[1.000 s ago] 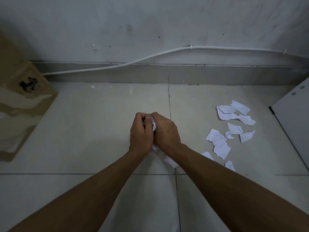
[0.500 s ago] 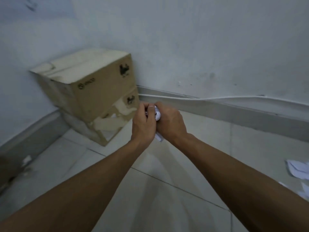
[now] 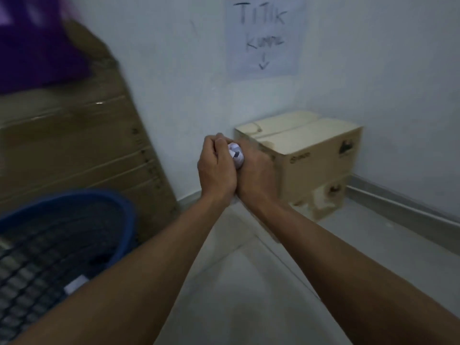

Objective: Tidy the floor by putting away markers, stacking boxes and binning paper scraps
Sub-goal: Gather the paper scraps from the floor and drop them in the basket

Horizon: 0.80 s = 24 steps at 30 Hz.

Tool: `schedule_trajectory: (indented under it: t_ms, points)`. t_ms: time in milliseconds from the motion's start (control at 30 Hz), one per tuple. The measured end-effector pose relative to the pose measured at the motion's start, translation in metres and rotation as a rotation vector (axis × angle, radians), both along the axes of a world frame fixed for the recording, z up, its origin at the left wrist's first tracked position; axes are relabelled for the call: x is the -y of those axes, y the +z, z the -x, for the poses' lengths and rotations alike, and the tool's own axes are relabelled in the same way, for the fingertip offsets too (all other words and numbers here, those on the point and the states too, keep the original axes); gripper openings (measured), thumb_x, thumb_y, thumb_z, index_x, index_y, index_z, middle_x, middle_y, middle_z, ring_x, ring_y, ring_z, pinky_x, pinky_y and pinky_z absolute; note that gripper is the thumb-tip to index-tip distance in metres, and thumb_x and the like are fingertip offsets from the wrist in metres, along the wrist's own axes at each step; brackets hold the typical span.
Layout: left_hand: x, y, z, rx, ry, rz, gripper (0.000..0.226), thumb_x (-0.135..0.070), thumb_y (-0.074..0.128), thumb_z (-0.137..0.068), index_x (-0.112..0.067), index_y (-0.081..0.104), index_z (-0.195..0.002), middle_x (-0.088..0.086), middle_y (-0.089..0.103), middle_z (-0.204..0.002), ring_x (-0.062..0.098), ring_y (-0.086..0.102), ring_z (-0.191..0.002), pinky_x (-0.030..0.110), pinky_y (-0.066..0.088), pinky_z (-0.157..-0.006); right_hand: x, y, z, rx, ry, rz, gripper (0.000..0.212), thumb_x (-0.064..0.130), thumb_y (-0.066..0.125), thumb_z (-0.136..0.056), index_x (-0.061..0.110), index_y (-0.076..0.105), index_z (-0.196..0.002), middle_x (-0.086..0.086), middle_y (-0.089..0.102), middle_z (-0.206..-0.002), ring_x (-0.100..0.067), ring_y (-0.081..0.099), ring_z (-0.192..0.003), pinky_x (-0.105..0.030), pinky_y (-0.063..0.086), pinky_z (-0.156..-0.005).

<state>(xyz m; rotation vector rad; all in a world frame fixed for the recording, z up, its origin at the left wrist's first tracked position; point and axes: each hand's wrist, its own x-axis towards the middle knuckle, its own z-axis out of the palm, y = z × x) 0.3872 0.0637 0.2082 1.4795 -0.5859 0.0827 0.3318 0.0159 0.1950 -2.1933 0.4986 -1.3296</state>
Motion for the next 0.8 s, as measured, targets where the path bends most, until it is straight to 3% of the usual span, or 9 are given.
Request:
schedule_trajectory:
  t_ms: [67,133,233,367,500,600,733,800]
  points:
    - [-0.027,0.01,-0.026,-0.022,0.104,0.039,0.028,-0.031,0.042,-0.099,-0.024,0.057,-0.077,-0.011,0.063,-0.075,0.004,0.059,-0.072,0.023,0.043,-0.065,-0.025,0.008,-0.034,0.012,0.065,0.006,0.014,0.027,0.055,-0.094,0.018,0.066,-0.097,0.006,0.064,-0.073,-0.006,0.052,-0.058,-0.01,0.038,-0.053]
    - [-0.059,0.018,-0.049,-0.05,0.181,0.08,0.028,-0.029,0.044,-0.099,-0.023,0.056,-0.074,-0.011,0.063,-0.072,0.005,0.058,-0.07,0.027,0.045,-0.067,-0.055,0.012,-0.064,0.026,0.119,-0.002,0.015,0.033,0.054,-0.095,0.021,0.063,-0.097,0.008,0.064,-0.073,-0.011,0.059,-0.062,-0.025,0.045,-0.055]
    - [-0.108,0.023,-0.072,-0.06,0.246,0.073,0.029,-0.029,0.043,-0.099,-0.022,0.057,-0.075,-0.012,0.062,-0.072,-0.003,0.058,-0.065,0.019,0.045,-0.063,-0.1,0.014,-0.099,0.064,0.226,-0.024,0.013,0.033,0.054,-0.096,0.023,0.061,-0.092,0.013,0.059,-0.07,-0.006,0.057,-0.061,-0.029,0.049,-0.055]
    - [-0.172,0.027,-0.096,-0.027,0.352,0.055,0.028,-0.027,0.042,-0.1,-0.017,0.058,-0.079,-0.006,0.064,-0.077,0.001,0.059,-0.071,0.018,0.046,-0.064,-0.152,0.017,-0.128,0.08,0.432,-0.028,0.011,0.027,0.056,-0.096,0.021,0.065,-0.094,0.006,0.068,-0.077,-0.01,0.062,-0.066,-0.036,0.052,-0.058]
    - [-0.226,0.02,-0.115,-0.023,0.469,0.022,0.03,-0.025,0.042,-0.102,-0.012,0.058,-0.08,-0.004,0.062,-0.076,0.002,0.056,-0.069,0.022,0.046,-0.068,-0.196,0.016,-0.147,-0.036,0.609,-0.04,0.018,0.031,0.054,-0.098,0.017,0.064,-0.101,0.0,0.07,-0.084,-0.018,0.065,-0.073,-0.037,0.052,-0.063]
    - [-0.26,0.008,-0.125,-0.109,0.551,-0.037,0.035,-0.028,0.041,-0.101,-0.015,0.06,-0.076,-0.002,0.063,-0.075,0.007,0.057,-0.07,0.029,0.046,-0.07,-0.221,0.013,-0.153,-0.273,0.757,-0.034,0.014,0.026,0.059,-0.094,0.015,0.062,-0.103,0.004,0.065,-0.087,-0.019,0.065,-0.081,-0.029,0.05,-0.066]
    - [-0.289,-0.003,-0.129,-0.236,0.614,-0.126,0.038,-0.033,0.041,-0.099,-0.023,0.067,-0.074,-0.001,0.071,-0.085,0.017,0.066,-0.084,0.034,0.053,-0.078,-0.226,0.008,-0.154,-0.572,0.868,-0.087,0.058,0.039,0.071,-0.084,0.012,0.047,-0.13,-0.008,0.061,-0.121,-0.026,0.062,-0.102,-0.046,0.055,-0.084]
    - [-0.294,-0.006,-0.131,-0.264,0.653,-0.159,0.039,-0.035,0.04,-0.099,-0.025,0.069,-0.076,-0.004,0.071,-0.089,0.017,0.065,-0.085,0.038,0.055,-0.081,-0.221,0.008,-0.153,-0.646,0.881,-0.026,0.078,0.047,0.075,-0.08,0.014,0.04,-0.14,-0.007,0.053,-0.134,-0.025,0.058,-0.113,-0.045,0.052,-0.093]
